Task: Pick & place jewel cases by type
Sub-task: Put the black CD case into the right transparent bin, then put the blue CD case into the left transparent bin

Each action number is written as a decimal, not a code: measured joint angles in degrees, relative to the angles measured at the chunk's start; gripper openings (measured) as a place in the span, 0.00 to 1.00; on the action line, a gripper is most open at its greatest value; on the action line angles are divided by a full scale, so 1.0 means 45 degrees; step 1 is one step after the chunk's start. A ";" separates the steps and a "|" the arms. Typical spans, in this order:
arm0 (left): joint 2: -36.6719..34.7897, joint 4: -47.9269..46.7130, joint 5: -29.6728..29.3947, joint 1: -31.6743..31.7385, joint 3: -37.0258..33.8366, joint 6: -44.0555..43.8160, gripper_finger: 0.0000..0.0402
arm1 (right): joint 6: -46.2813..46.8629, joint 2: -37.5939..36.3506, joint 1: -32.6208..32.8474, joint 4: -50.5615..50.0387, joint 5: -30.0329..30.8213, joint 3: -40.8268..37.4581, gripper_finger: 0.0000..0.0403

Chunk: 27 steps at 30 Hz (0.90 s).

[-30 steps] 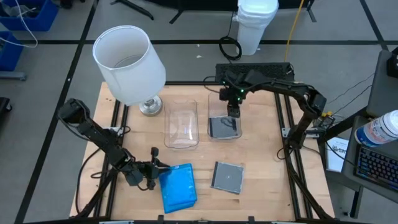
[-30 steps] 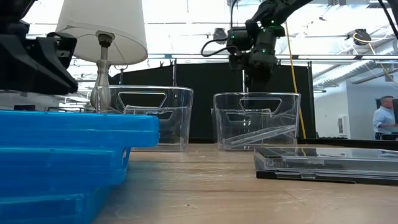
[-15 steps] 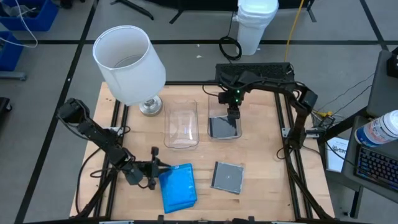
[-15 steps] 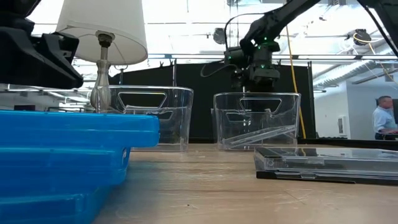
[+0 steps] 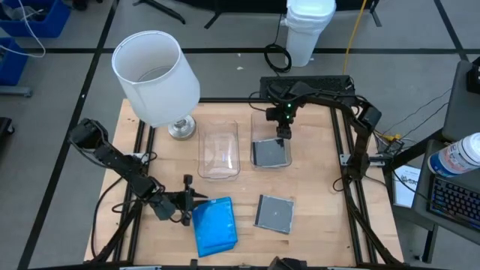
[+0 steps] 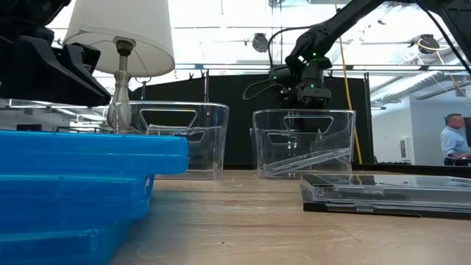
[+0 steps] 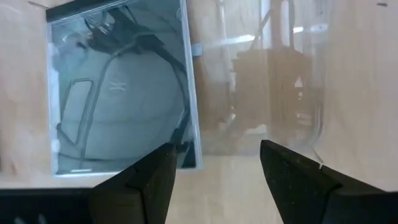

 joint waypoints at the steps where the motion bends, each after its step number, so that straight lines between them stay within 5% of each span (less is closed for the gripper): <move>1: 0.0000 -0.0009 0.0000 0.0000 0.0000 -0.0074 0.15 | -0.0008 0.0126 0.0089 0.0023 0.0345 0.0015 0.56; 5: 0.0005 -0.0216 0.0010 -0.0017 0.0000 -0.0257 0.15 | -0.0045 0.0607 0.0461 -0.0109 0.1486 0.0052 0.56; 13: 0.0005 -0.0656 0.0024 -0.0010 0.0000 -0.0847 0.15 | 0.0082 0.0707 0.1159 0.0556 0.1295 -0.0008 0.56; 22: 0.0005 -0.0675 0.0452 -0.0015 0.0000 -0.1163 0.15 | -0.0385 0.0797 0.2369 0.1351 0.4348 -0.0094 0.56; 27: 0.0005 -0.0691 0.0466 -0.0015 0.0000 -0.1228 0.15 | -0.0316 0.0524 0.2803 0.2176 0.4347 -0.0094 0.56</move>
